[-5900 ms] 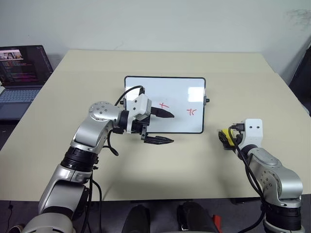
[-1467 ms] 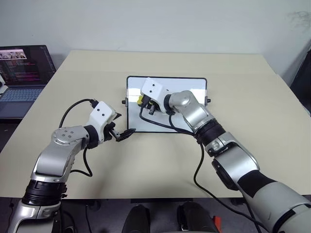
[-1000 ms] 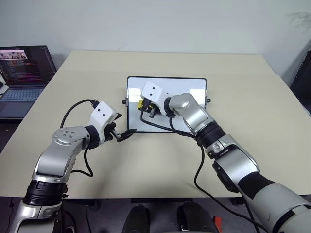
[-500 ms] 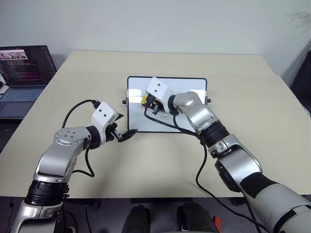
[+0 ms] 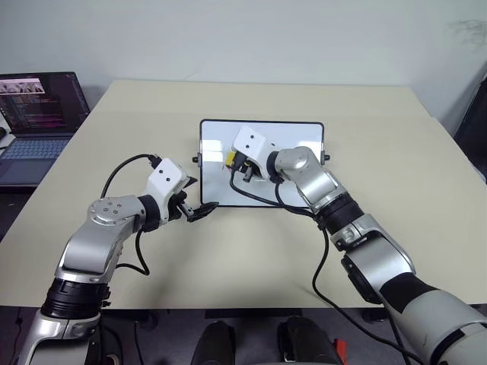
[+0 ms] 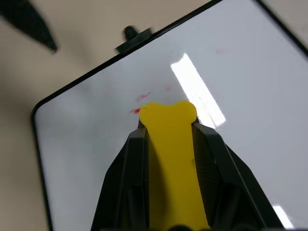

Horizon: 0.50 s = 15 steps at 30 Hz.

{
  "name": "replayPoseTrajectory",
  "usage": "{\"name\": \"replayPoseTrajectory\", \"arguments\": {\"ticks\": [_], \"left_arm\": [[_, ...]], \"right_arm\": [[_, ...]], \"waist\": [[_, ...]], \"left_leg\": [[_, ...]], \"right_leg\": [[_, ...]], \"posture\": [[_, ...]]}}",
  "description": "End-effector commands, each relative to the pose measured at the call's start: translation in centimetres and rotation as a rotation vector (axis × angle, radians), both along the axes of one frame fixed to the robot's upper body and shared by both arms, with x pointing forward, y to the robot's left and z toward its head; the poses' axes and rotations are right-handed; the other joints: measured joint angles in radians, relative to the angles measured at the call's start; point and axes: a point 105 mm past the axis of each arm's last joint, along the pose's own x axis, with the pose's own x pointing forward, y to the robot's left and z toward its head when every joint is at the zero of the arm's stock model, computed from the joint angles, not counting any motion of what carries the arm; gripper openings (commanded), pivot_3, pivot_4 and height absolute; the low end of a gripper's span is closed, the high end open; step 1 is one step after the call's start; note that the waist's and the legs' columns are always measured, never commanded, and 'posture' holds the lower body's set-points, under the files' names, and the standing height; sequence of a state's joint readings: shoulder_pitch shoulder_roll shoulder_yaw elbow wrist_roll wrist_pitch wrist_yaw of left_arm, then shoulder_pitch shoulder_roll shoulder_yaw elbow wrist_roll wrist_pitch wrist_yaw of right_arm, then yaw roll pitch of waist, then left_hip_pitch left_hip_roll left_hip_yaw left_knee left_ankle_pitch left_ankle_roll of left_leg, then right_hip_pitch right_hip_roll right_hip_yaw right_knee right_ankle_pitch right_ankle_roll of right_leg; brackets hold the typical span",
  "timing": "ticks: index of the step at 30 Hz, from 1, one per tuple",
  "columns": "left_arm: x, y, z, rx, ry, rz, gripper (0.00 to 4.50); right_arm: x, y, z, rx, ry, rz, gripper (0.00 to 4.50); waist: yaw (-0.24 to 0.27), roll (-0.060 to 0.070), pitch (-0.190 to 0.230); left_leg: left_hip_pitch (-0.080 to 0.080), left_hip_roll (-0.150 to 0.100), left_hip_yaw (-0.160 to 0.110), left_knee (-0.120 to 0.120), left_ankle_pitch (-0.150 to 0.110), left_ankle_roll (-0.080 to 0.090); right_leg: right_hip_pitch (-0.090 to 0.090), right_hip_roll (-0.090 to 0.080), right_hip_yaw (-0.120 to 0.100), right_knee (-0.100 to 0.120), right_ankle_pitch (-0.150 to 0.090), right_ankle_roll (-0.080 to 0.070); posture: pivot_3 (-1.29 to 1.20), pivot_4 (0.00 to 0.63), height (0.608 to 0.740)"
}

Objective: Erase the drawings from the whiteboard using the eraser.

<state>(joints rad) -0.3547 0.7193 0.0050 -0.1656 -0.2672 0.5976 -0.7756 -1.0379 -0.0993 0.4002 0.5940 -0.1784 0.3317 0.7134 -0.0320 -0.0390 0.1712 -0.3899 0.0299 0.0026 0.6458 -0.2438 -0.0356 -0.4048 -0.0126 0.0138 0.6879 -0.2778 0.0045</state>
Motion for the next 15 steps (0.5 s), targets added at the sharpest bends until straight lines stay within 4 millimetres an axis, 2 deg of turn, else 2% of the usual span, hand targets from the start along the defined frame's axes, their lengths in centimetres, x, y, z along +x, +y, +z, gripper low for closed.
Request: {"name": "replayPoseTrajectory", "arguments": {"ticks": [1,9,12,15], "left_arm": [[0.1,-0.3,1.1,0.006,-0.052,-0.019,4.50],[0.1,-0.2,1.0,0.007,-0.050,-0.014,4.50],[0.0,-0.1,0.9,0.006,-0.045,-0.011,4.50],[-0.1,-0.2,0.7,0.003,-0.041,-0.007,4.50]], "right_arm": [[-0.5,-1.8,-3.6,-0.112,0.103,-0.026,0.97],[2.0,-1.2,0.9,0.010,-0.087,-0.135,0.97],[1.6,-0.4,0.8,0.018,-0.075,-0.109,0.97],[0.8,0.2,-0.6,-0.027,-0.029,-0.061,0.97]], "waist": [[-0.001,0.000,0.000],[0.002,0.000,0.000],[0.002,0.000,0.000],[-0.001,0.000,0.000]], "left_leg": [[0.000,0.000,0.000,0.000,0.000,0.000],[0.002,0.000,0.000,0.000,0.002,0.002],[0.001,0.000,0.000,0.000,0.002,0.002],[0.001,0.000,0.001,-0.001,0.002,0.002]], "right_leg": [[0.000,0.000,0.000,0.000,0.000,0.000],[0.000,0.000,0.000,0.001,0.000,0.000],[0.000,0.000,0.000,0.001,0.000,0.000],[0.000,0.000,0.000,-0.001,0.001,-0.001]], "posture": [[0.00,0.150,0.740],[0.00,0.150,0.740],[0.00,0.150,0.740],[0.00,0.150,0.740]]}}
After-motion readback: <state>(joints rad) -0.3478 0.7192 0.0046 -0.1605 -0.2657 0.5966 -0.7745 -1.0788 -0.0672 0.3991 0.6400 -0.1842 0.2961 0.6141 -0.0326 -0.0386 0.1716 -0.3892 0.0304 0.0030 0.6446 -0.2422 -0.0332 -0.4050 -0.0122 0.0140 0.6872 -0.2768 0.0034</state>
